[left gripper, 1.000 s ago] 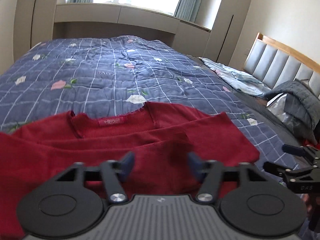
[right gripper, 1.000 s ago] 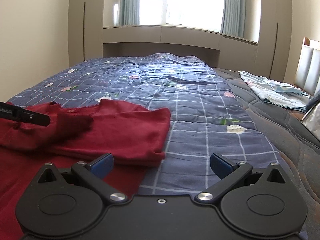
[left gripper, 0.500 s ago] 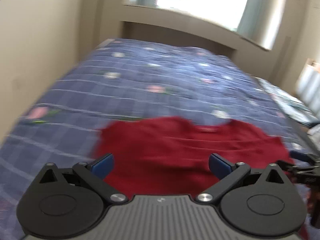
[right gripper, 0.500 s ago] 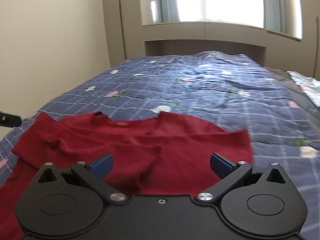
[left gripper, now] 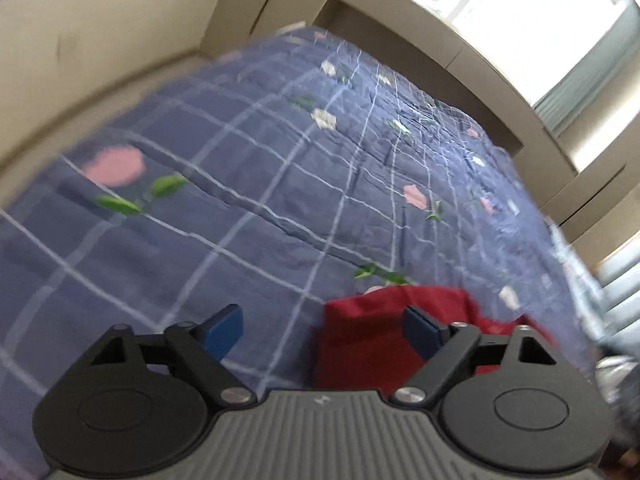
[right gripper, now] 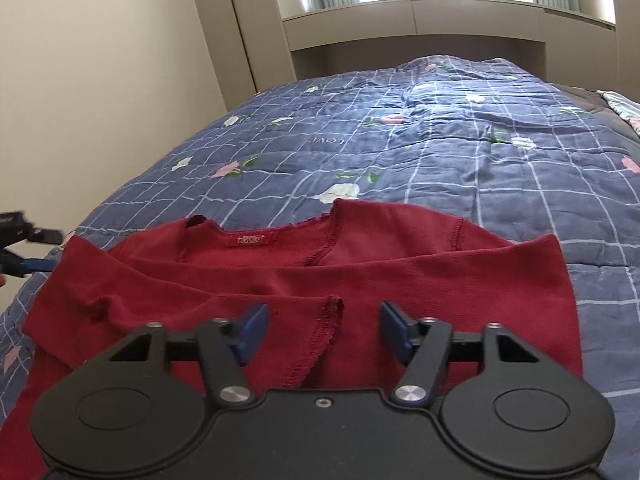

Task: Fold small clothes

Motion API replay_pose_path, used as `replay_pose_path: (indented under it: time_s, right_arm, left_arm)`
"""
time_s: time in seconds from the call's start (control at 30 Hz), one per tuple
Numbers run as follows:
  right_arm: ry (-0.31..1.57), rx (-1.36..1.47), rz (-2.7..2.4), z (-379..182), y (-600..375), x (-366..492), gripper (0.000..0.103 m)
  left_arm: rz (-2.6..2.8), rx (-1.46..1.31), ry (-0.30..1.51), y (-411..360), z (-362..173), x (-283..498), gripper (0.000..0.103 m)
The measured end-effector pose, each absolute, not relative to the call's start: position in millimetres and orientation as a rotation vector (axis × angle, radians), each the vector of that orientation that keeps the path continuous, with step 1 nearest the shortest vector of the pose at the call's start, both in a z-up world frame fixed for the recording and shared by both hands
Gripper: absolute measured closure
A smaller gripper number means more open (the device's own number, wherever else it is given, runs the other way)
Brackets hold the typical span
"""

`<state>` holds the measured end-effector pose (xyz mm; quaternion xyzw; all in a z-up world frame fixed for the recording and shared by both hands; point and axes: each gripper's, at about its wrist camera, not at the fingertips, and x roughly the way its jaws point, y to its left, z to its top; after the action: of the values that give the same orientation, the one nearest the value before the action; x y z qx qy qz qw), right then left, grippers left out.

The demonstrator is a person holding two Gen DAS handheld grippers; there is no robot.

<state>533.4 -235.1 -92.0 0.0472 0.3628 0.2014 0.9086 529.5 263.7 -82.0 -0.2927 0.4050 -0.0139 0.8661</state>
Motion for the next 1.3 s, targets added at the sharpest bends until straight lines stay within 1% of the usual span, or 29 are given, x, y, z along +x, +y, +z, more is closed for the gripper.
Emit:
replay_pose_path:
  time_s: [0.03,0.07,0.1,0.13,0.17,0.2,0.23,0.27,0.3,0.33,0.4,0.53,0.63,0.73,0.83,0.87,0.9,0.93,0.97,1.0,1.03,1.07,1.13,1.17,1.2,1.3]
  right_arm:
    - [0.753,0.094,0.422,-92,-234,534,0.051]
    - [0.756,0.090,0.428,-92,-232,535,0.053]
    - [0.757,0.087,0.436,-92,-231,536,0.056]
    - [0.759,0.085,0.444,-92,-230,536,0.060]
    - [0.761,0.083,0.450,-92,-228,536,0.062]
    - [0.761,0.079,0.452,-92,-227,536,0.067]
    - [0.760,0.073,0.451,-92,-226,536,0.077]
    - [0.759,0.065,0.449,-92,-226,536,0.082]
    - [0.758,0.059,0.444,-93,-225,536,0.093]
    - [0.758,0.057,0.442,-93,-225,536,0.102]
    - [0.751,0.065,0.450,-93,-226,536,0.102]
    - [0.667,0.028,0.431,-82,-229,532,0.102]
    - [0.627,0.020,0.401,-73,-233,535,0.103]
    - [0.634,0.017,0.381,-73,-235,541,0.102]
    - [0.667,0.002,0.380,-82,-235,544,0.102]
    - [0.672,-0.003,0.380,-85,-235,543,0.102]
    - [0.676,0.002,0.385,-86,-235,542,0.101]
    - [0.679,0.009,0.388,-87,-235,541,0.095]
    - [0.680,0.019,0.392,-87,-237,539,0.090]
    - [0.678,0.023,0.392,-87,-237,537,0.080]
    - [0.675,0.022,0.389,-86,-238,534,0.070]
    - [0.672,0.019,0.388,-86,-239,531,0.066]
    - [0.665,0.020,0.405,-84,-242,522,0.054]
    - [0.665,0.026,0.412,-83,-245,517,0.051]
    - [0.665,0.032,0.419,-82,-247,513,0.048]
    - [0.675,0.050,0.422,-82,-253,499,0.048]
  left_arm:
    - [-0.038,-0.633,0.862,264,-86,535,0.021]
    - [-0.047,-0.641,0.875,263,-90,540,0.024]
    - [-0.061,-0.647,0.886,263,-93,544,0.030]
    - [-0.071,-0.652,0.896,262,-96,547,0.035]
    - [-0.079,-0.657,0.910,261,-98,550,0.045]
    - [-0.079,-0.662,0.923,261,-100,552,0.064]
    - [-0.074,-0.666,0.937,260,-101,553,0.075]
    - [-0.057,-0.668,0.953,259,-103,555,0.087]
    - [-0.037,-0.668,0.960,259,-103,555,0.093]
    - [-0.029,-0.666,0.953,258,-102,555,0.094]
    - [-0.022,-0.643,0.926,256,-98,553,0.096]
    - [-0.031,-0.594,0.816,250,-79,545,0.096]
    - [-0.010,-0.524,0.798,241,-72,545,0.097]
    - [-0.004,-0.501,0.805,234,-76,549,0.097]
    - [-0.006,-0.525,0.832,235,-82,551,0.093]
    - [-0.006,-0.537,0.835,237,-85,548,0.087]
    - [-0.009,-0.546,0.837,238,-85,546,0.074]
    - [-0.004,-0.544,0.844,238,-85,544,0.062]
    - [0.012,-0.536,0.848,237,-84,540,0.031]
    - [0.048,-0.517,0.847,236,-81,534,0.013]
    - [0.083,-0.496,0.834,234,-79,527,0.012]
    - [0.094,-0.476,0.819,232,-75,519,0.011]
    - [0.075,-0.432,0.799,228,-71,500,0.008]
    - [0.076,-0.410,0.789,225,-69,490,0.003]
    - [0.083,-0.382,0.775,221,-69,476,0.001]
    - [0.052,-0.286,0.760,203,-73,438,0.000]
